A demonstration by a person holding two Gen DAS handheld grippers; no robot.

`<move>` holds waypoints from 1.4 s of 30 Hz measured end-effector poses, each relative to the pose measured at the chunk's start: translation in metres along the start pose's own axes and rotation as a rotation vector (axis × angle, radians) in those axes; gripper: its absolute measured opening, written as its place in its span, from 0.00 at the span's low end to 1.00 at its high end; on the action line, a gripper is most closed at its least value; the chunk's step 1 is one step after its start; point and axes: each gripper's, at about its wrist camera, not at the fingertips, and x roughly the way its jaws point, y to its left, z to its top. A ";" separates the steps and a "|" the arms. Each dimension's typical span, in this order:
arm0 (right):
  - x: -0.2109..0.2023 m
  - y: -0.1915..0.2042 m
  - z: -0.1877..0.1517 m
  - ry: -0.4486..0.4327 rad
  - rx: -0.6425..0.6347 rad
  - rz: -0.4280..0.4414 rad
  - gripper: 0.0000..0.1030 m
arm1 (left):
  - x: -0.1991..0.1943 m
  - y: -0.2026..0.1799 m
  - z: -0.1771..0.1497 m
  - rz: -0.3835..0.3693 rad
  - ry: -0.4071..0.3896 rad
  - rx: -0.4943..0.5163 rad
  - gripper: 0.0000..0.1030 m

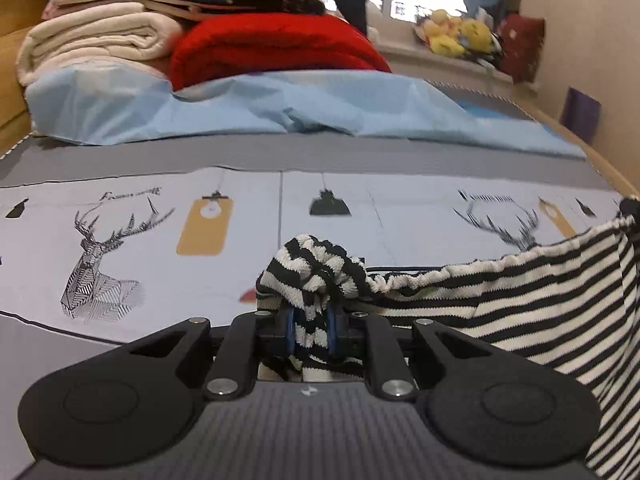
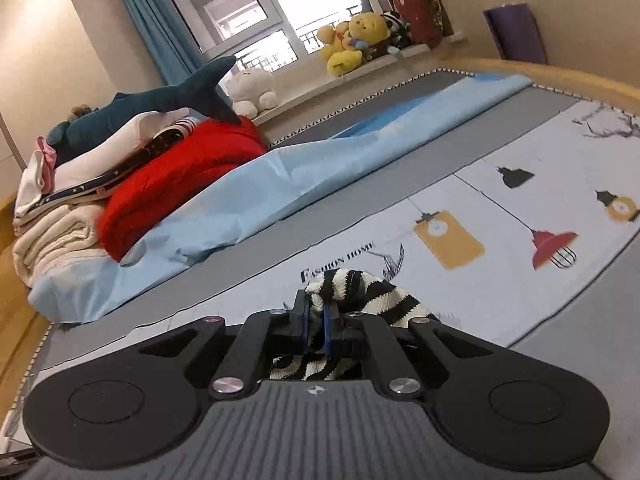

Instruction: Fold small clothes

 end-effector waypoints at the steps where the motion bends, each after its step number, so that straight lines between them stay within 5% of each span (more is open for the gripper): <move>1: 0.004 0.001 0.000 -0.005 -0.004 -0.003 0.06 | 0.002 0.001 0.002 0.006 -0.011 -0.011 0.16; 7: 0.024 0.015 0.004 -0.059 -0.053 -0.011 0.06 | 0.020 0.004 0.014 0.038 -0.027 -0.071 0.16; 9: 0.029 0.018 0.002 -0.050 -0.058 -0.015 0.06 | 0.034 0.007 0.014 0.037 0.042 -0.103 0.32; 11: 0.044 0.018 -0.001 0.022 -0.075 -0.048 0.12 | 0.055 0.011 0.008 0.015 0.191 -0.132 0.53; 13: 0.064 0.012 -0.009 0.162 -0.102 -0.097 0.43 | 0.064 0.017 0.001 0.001 0.296 -0.160 0.53; 14: 0.073 0.008 -0.017 0.243 -0.119 -0.141 0.47 | 0.062 0.021 0.001 -0.009 0.300 -0.171 0.53; 17: 0.076 -0.010 -0.024 0.352 -0.105 -0.190 0.45 | 0.046 0.032 0.002 -0.072 0.303 -0.193 0.57; 23: 0.019 -0.034 -0.003 0.306 -0.069 -0.169 0.49 | -0.011 0.062 -0.016 -0.115 0.368 -0.266 0.57; 30: -0.058 -0.076 -0.022 0.435 -0.050 -0.151 0.50 | -0.076 0.093 -0.053 -0.120 0.397 -0.357 0.57; 32: -0.074 -0.088 -0.039 0.471 -0.050 -0.163 0.52 | -0.075 0.097 -0.076 -0.120 0.404 -0.395 0.57; 34: -0.083 -0.103 -0.055 0.530 -0.006 -0.199 0.52 | -0.062 0.098 -0.091 -0.077 0.547 -0.425 0.54; 37: -0.089 -0.107 -0.065 0.525 0.048 -0.217 0.52 | -0.064 0.095 -0.089 -0.072 0.503 -0.386 0.55; 42: -0.087 -0.098 -0.079 0.528 0.027 -0.249 0.52 | -0.059 0.087 -0.096 -0.026 0.552 -0.367 0.55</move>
